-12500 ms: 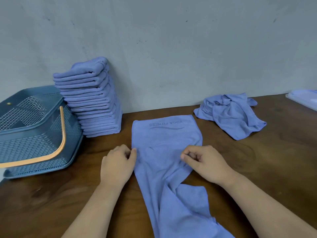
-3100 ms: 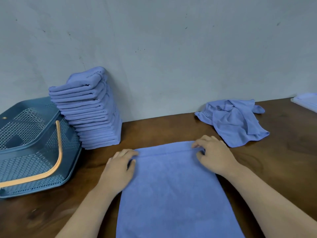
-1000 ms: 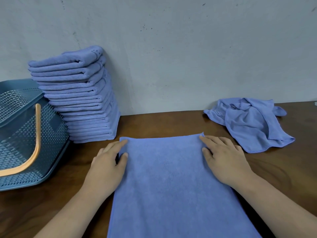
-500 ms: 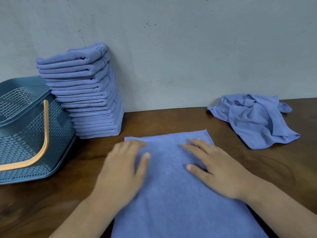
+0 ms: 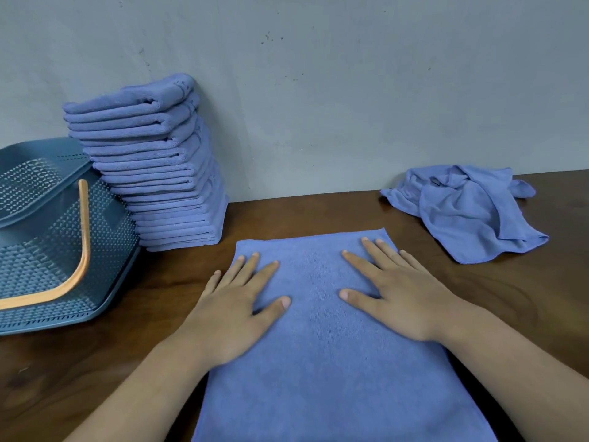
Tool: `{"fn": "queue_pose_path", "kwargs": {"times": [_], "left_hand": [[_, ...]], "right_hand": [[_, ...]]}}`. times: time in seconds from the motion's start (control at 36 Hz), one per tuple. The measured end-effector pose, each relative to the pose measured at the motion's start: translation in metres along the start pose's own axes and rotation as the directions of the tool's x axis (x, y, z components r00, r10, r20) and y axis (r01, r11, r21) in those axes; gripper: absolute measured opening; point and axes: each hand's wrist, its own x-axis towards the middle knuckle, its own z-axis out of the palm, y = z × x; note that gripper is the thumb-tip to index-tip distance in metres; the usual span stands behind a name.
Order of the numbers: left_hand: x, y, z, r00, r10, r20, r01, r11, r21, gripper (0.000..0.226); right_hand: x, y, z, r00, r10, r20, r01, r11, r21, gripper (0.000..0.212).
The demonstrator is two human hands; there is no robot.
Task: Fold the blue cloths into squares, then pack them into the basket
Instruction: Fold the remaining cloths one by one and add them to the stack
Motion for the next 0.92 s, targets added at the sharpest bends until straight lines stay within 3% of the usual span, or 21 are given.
{"fn": "queue_pose_path", "kwargs": {"times": [0.19,0.33,0.42,0.47,0.56,0.67,0.78,0.92], "left_hand": [[0.012,-0.020,-0.004,0.980,-0.188,-0.071,0.187,0.982,-0.017,0.076],[0.013,-0.023,0.001,0.933,-0.097,-0.347,0.086,0.995,-0.049,0.060],[0.001,-0.009,-0.003,0.910,0.026,-0.413,-0.050,0.998,-0.048,0.048],[-0.015,0.013,-0.007,0.923,0.121,-0.365,-0.153,0.987,-0.059,0.049],[-0.038,0.051,-0.001,0.957,0.224,-0.187,-0.228,0.974,0.001,0.063],[-0.049,0.074,0.030,0.983,0.181,-0.011,-0.178,0.975,0.134,0.091],[-0.049,0.072,0.041,0.989,0.146,0.028,-0.148,0.982,0.116,0.090],[-0.063,0.067,0.035,0.993,0.114,0.015,-0.115,0.987,0.112,0.073]], "right_hand": [[0.005,0.008,-0.002,0.993,0.116,-0.031,-0.114,0.992,0.059,0.094],[0.009,0.011,0.000,0.990,0.123,-0.064,-0.118,0.991,0.068,0.095],[0.002,0.010,-0.003,0.991,0.024,-0.135,-0.022,1.000,0.020,0.090],[-0.007,0.006,-0.007,0.984,-0.083,-0.155,0.077,0.996,-0.042,0.085],[-0.022,-0.014,-0.008,0.978,-0.196,-0.069,0.193,0.980,-0.053,0.081],[-0.036,-0.046,0.012,0.976,-0.196,0.089,0.203,0.977,-0.068,0.079],[-0.036,-0.048,0.019,0.978,-0.169,0.121,0.180,0.980,-0.088,0.070],[-0.047,-0.047,0.017,0.984,-0.152,0.093,0.165,0.976,-0.145,0.077]]}}
